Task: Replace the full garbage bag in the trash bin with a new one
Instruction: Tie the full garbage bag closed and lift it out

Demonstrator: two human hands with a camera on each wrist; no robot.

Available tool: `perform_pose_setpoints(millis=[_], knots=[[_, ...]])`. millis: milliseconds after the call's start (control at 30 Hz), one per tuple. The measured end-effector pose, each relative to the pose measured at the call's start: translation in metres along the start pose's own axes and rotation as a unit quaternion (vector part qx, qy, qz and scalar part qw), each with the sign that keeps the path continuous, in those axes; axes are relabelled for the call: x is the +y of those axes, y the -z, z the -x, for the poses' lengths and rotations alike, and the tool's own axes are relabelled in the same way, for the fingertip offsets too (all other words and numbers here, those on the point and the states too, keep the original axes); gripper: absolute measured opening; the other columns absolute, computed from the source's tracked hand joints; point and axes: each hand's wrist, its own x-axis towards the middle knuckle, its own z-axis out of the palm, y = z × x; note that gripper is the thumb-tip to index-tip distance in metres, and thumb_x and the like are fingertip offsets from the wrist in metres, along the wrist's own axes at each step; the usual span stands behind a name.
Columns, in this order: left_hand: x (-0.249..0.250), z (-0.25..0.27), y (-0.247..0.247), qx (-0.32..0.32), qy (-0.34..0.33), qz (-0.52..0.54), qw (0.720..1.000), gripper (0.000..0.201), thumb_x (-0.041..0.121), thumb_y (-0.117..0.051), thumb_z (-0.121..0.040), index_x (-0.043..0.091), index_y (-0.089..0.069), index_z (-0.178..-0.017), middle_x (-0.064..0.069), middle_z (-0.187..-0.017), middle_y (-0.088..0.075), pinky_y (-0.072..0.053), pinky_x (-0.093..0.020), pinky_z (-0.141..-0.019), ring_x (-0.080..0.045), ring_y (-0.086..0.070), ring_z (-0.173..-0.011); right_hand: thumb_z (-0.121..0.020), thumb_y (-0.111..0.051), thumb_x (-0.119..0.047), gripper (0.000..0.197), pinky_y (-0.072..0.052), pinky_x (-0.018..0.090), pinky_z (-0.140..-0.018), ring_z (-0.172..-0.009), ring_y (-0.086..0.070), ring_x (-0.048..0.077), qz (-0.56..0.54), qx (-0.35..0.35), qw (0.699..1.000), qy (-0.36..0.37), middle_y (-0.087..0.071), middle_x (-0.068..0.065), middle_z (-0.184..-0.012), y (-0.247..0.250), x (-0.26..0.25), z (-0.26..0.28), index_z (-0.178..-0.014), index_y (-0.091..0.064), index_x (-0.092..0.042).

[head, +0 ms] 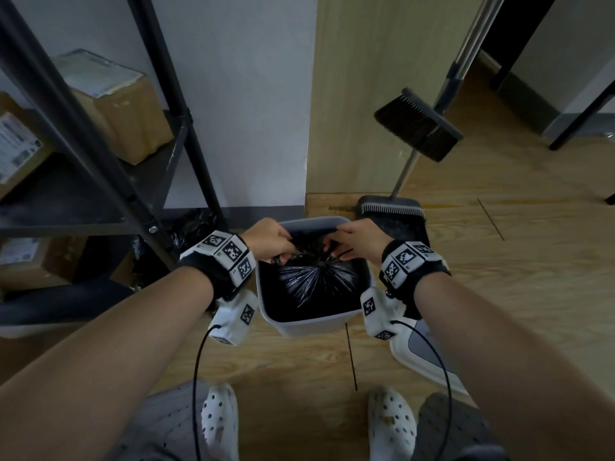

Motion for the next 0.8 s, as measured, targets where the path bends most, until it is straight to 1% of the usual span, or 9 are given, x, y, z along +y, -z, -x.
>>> perform_pose_setpoints(millis=[100, 233, 333, 400, 500, 567, 633, 700, 800], knots=[[-0.016, -0.008, -0.007, -0.014, 0.014, 0.022, 1.000, 0.016, 0.016, -0.064, -0.086, 0.004, -0.072, -0.078, 0.004, -0.064, -0.066, -0.046, -0.017, -0.064, -0.008, -0.056, -0.064, -0.095, -0.048, -0.005, 0.021, -0.054, 0.016, -0.050, -0.051, -0.064, 0.009, -0.022, 0.009, 1.000, 0.018, -0.065, 0.008, -0.072, 0.003, -0.002, -0.001, -0.097, -0.064, 0.007], [-0.027, -0.015, -0.007, 0.046, -0.025, 0.056, 0.997, 0.015, 0.018, -0.063, -0.087, 0.013, -0.073, -0.076, 0.020, -0.049, -0.065, -0.046, -0.016, -0.071, 0.006, -0.059, -0.062, -0.096, -0.046, -0.003, 0.026, -0.056, 0.019, -0.061, -0.063, -0.060, 0.020, -0.016, 0.021, 0.999, 0.043, -0.062, 0.012, -0.070, 0.007, -0.003, 0.002, -0.099, -0.062, 0.017], [-0.019, -0.016, 0.006, 0.096, -0.043, 0.088, 0.991, 0.014, 0.019, -0.066, -0.085, 0.010, -0.074, -0.078, 0.017, -0.049, -0.066, -0.048, -0.024, -0.081, -0.004, -0.061, -0.067, -0.096, -0.046, -0.004, 0.023, -0.056, 0.017, -0.060, -0.062, -0.060, 0.018, -0.003, 0.024, 0.997, 0.075, -0.061, 0.011, -0.069, 0.008, -0.013, 0.008, -0.092, -0.064, 0.009], [-0.007, -0.009, 0.017, 0.109, -0.062, 0.080, 0.989, 0.018, 0.021, -0.065, -0.086, 0.008, -0.074, -0.077, 0.011, -0.055, -0.067, -0.045, -0.016, -0.075, -0.004, -0.058, -0.066, -0.095, -0.048, -0.006, 0.024, -0.055, 0.017, -0.060, -0.059, -0.062, 0.013, 0.003, 0.046, 0.994, 0.095, -0.062, 0.009, -0.069, 0.012, -0.026, 0.012, -0.092, -0.065, 0.011], [0.011, 0.002, 0.032, 0.125, -0.082, 0.083, 0.985, 0.021, 0.022, -0.063, -0.087, 0.017, -0.069, -0.068, 0.000, -0.067, -0.066, -0.042, -0.013, -0.066, -0.006, -0.057, -0.065, -0.095, -0.049, -0.006, 0.025, -0.055, 0.014, -0.057, -0.048, -0.062, 0.002, -0.004, 0.071, 0.991, 0.115, -0.063, 0.007, -0.070, 0.016, -0.049, 0.021, -0.095, -0.065, 0.013], [0.022, 0.009, 0.042, 0.131, -0.095, 0.113, 0.980, 0.017, 0.022, -0.062, -0.087, 0.022, -0.070, -0.072, 0.009, -0.058, -0.069, -0.043, -0.015, -0.067, -0.008, -0.058, -0.067, -0.095, -0.049, -0.006, 0.025, -0.054, 0.014, -0.055, -0.045, -0.061, 0.001, -0.018, 0.081, 0.989, 0.124, -0.063, 0.007, -0.071, 0.020, -0.066, 0.028, -0.098, -0.064, 0.013], [0.037, 0.017, 0.051, 0.139, -0.115, 0.146, 0.973, 0.015, 0.019, -0.060, -0.089, 0.022, -0.069, -0.077, 0.018, -0.053, -0.068, -0.047, -0.012, -0.066, 0.002, -0.062, -0.061, -0.096, -0.048, -0.006, 0.025, -0.055, 0.016, -0.056, -0.044, -0.061, 0.002, -0.028, 0.089, 0.986, 0.138, -0.063, 0.008, -0.071, 0.027, -0.083, 0.037, -0.101, -0.064, 0.013], [0.054, 0.027, 0.061, 0.149, -0.138, 0.162, 0.966, 0.016, 0.017, -0.057, -0.091, 0.020, -0.067, -0.079, 0.020, -0.051, -0.067, -0.047, -0.004, -0.060, 0.009, -0.061, -0.054, -0.095, -0.049, -0.005, 0.024, -0.056, 0.017, -0.058, -0.045, -0.062, 0.002, -0.032, 0.097, 0.982, 0.158, -0.063, 0.008, -0.073, 0.034, -0.101, 0.048, -0.103, -0.064, 0.012], [0.083, 0.041, 0.076, 0.164, -0.170, 0.160, 0.958, 0.018, 0.017, -0.057, -0.091, 0.021, -0.067, -0.077, 0.015, -0.053, -0.067, -0.046, -0.004, -0.058, 0.009, -0.060, -0.053, -0.095, -0.049, -0.006, 0.023, -0.056, 0.017, -0.059, -0.047, -0.063, 0.003, -0.016, 0.109, 0.975, 0.191, -0.063, 0.008, -0.074, 0.053, -0.130, 0.065, -0.103, -0.064, 0.010]])
